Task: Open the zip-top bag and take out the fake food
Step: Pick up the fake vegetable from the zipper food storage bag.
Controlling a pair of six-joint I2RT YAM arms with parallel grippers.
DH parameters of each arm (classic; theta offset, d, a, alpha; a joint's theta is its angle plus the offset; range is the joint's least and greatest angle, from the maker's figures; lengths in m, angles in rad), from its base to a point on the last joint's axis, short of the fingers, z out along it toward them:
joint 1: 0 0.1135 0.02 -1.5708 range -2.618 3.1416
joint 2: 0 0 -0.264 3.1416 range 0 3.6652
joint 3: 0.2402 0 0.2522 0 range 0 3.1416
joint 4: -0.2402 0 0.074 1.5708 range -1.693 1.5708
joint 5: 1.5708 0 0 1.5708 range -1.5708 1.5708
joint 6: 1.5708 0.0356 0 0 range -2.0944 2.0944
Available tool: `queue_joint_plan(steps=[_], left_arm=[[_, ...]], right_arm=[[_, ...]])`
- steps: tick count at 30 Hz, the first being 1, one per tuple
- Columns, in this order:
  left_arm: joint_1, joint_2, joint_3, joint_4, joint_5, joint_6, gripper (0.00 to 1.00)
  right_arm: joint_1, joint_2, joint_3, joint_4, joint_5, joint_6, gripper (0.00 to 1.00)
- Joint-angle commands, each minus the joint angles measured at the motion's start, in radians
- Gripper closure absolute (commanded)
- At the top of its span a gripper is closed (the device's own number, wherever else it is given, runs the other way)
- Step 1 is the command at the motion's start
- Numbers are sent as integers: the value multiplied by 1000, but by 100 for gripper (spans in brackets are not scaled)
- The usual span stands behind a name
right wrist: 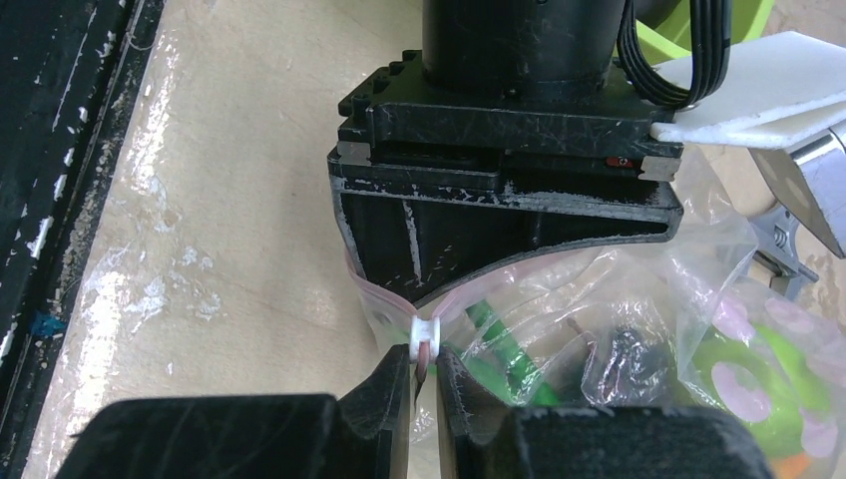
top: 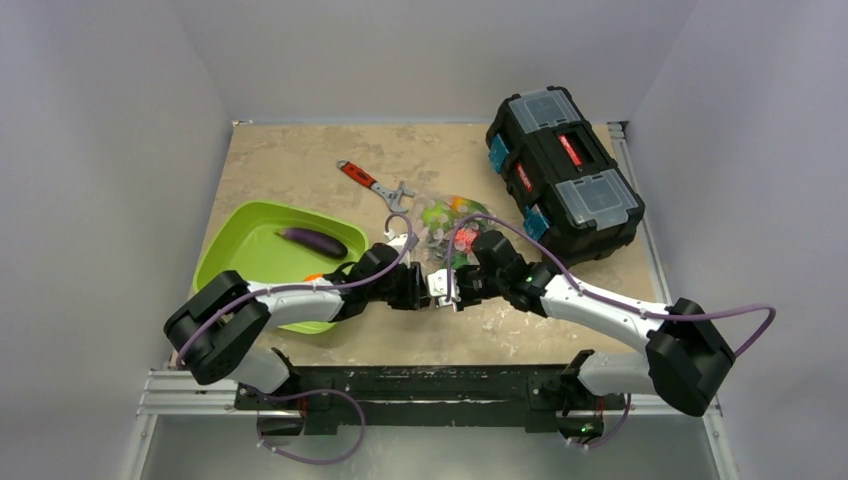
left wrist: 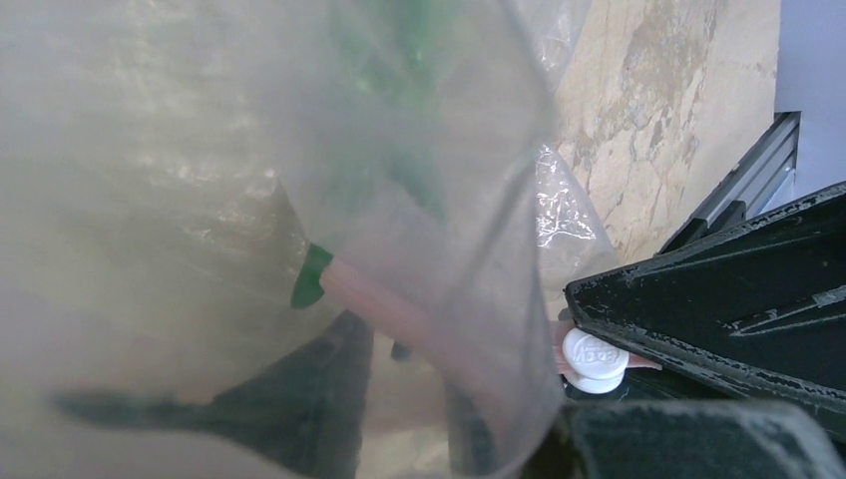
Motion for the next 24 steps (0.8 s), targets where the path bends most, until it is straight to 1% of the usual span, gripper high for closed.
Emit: queue_joint_plan(steps=[1, 7, 9, 12, 13, 16, 18, 24], left_arm=[[-14, 13, 30, 74, 47, -12, 70], [-16, 10, 18, 103, 63, -22, 80], [-15, 11, 18, 107, 66, -24, 86], [-16, 12, 19, 110, 70, -22, 98], [-16, 11, 19, 110, 72, -21, 100], [-15, -17, 13, 98, 70, -15, 100], [-15, -54, 10, 61, 52, 3, 100], [-15, -194, 35, -159, -34, 90, 100]], right_arm=[[3, 0, 12, 22, 5, 0, 92], [3, 1, 12, 23, 7, -1, 92], [3, 1, 12, 23, 8, 0, 92], [4, 1, 14, 23, 9, 0, 92], [3, 2, 12, 22, 10, 0, 92], [3, 2, 12, 22, 15, 0, 92], [3, 3, 13, 25, 27, 0, 93], [3, 8, 18, 26, 45, 0, 93]])
